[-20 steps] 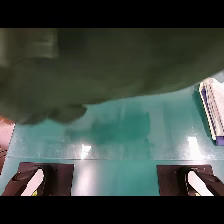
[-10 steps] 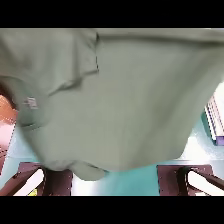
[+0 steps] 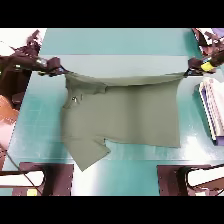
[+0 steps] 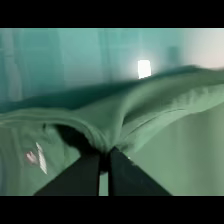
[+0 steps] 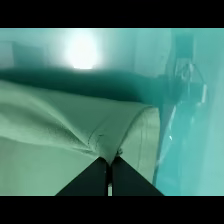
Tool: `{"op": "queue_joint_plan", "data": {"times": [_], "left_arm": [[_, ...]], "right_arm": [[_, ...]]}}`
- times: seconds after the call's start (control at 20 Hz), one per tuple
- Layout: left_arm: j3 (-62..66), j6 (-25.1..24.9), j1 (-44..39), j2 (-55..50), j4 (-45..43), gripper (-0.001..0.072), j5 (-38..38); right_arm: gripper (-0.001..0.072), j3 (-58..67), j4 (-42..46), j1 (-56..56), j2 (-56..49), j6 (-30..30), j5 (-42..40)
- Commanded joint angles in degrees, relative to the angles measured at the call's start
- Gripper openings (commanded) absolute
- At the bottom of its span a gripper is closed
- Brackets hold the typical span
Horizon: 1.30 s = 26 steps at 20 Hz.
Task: Fold the shirts.
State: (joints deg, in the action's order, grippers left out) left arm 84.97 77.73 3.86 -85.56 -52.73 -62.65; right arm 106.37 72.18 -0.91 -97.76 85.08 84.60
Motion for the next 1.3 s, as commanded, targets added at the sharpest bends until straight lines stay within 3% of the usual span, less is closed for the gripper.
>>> {"op": "queue_joint_plan", "data": {"times": [0.0,0.15,0.3,0.5,0.8,0.95,1.0,1.05,1.1,1.15,1.25], "left_arm": [[3.93,-1.18,-2.1,-7.3,-1.2,0.0032,11.41],[6.62,-1.55,-0.81,-7.45,-1.49,0.0032,13.66],[7.28,-1.68,0.13,-6.75,-5.53,0.0031,6.95],[4.0,-1.68,0.24,-4.85,-16.02,0.0031,-5.01],[-13.38,-1.68,0.22,-2.4,-17.55,0.0032,-5.09],[-15.91,-0.44,0.24,-2.4,-17.57,0.0034,-4.96],[-15.91,1.01,0.24,-2.32,-17.57,0.0073,-5.09],[-15.91,2.12,0.24,-2.08,-17.53,0.0375,-5.4],[-15.91,3.02,0.24,-1.53,-17.75,0.0553,-5.77],[-15.93,3.15,0.24,-0.46,-17.88,0.0505,-6.43],[-16.02,3.48,0.24,3.34,-19.87,0.0489,-8.2]], "right_arm": [[0.0019,4.22,-0.57,0.28,-7.08,1.03,-5.51],[0.0019,9.62,-0.57,0.09,-8.59,1.03,-7.5],[0.0019,7.96,-0.52,0.09,-6.51,0.85,-7.1],[0.0019,-4.15,0.02,1.14,-1.44,-1.49,-7.13],[0.0019,-21.18,-0.17,3.41,3.41,-1.73,-13.73],[0.0021,-26.62,-0.63,3.54,5.79,-1.73,-16.02],[0.0069,-27.89,-0.68,3.54,6.56,-1.64,-15.87],[0.0299,-28.65,-0.68,3.54,7.17,-1.6,-15.32],[0.0411,-28.83,-0.63,3.45,7.72,-1.6,-14.27],[0.0411,-28.89,-0.63,2.99,8.7,-1.62,-13.35],[0.041,-28.94,-0.59,2.03,11.72,-1.64,-12.07]]}}
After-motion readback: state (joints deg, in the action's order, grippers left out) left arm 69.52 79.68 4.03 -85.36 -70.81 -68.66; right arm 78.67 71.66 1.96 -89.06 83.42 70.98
